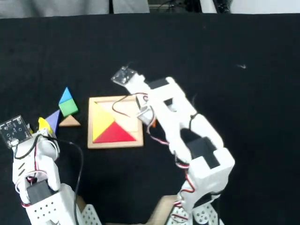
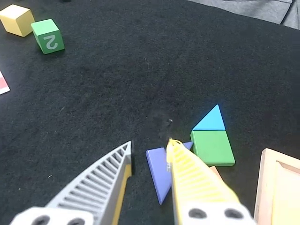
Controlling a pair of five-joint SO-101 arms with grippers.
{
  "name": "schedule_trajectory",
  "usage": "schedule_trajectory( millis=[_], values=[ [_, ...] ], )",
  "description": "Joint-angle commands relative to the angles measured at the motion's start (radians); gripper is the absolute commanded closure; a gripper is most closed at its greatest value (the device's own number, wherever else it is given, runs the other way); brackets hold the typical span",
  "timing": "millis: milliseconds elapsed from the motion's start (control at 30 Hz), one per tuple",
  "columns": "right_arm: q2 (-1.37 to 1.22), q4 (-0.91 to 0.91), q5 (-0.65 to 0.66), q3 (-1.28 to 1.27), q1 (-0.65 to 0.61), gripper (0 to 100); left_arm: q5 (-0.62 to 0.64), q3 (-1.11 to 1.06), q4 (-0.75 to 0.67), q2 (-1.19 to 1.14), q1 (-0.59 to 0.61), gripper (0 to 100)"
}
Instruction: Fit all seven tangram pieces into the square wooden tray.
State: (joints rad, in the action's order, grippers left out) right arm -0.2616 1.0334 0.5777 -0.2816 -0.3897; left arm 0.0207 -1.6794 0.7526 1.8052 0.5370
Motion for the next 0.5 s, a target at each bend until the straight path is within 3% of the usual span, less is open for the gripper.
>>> schedule_trajectory(
  millis=[0, 233, 467],
  values=[
    [0.015, -0.015, 0.011, 0.027, 0.017, 81.5, 0.006, -0.021, -0.009, 0.009, -0.010, 87],
    [0.096, 0.021, 0.017, 0.010, -0.012, 81.2, 0.006, -0.021, -0.009, 0.009, -0.012, 87],
    [-0.016, 0.003, 0.017, 0.048, -0.014, 81.4, 0.006, -0.021, -0.009, 0.009, -0.012, 87]
  ],
)
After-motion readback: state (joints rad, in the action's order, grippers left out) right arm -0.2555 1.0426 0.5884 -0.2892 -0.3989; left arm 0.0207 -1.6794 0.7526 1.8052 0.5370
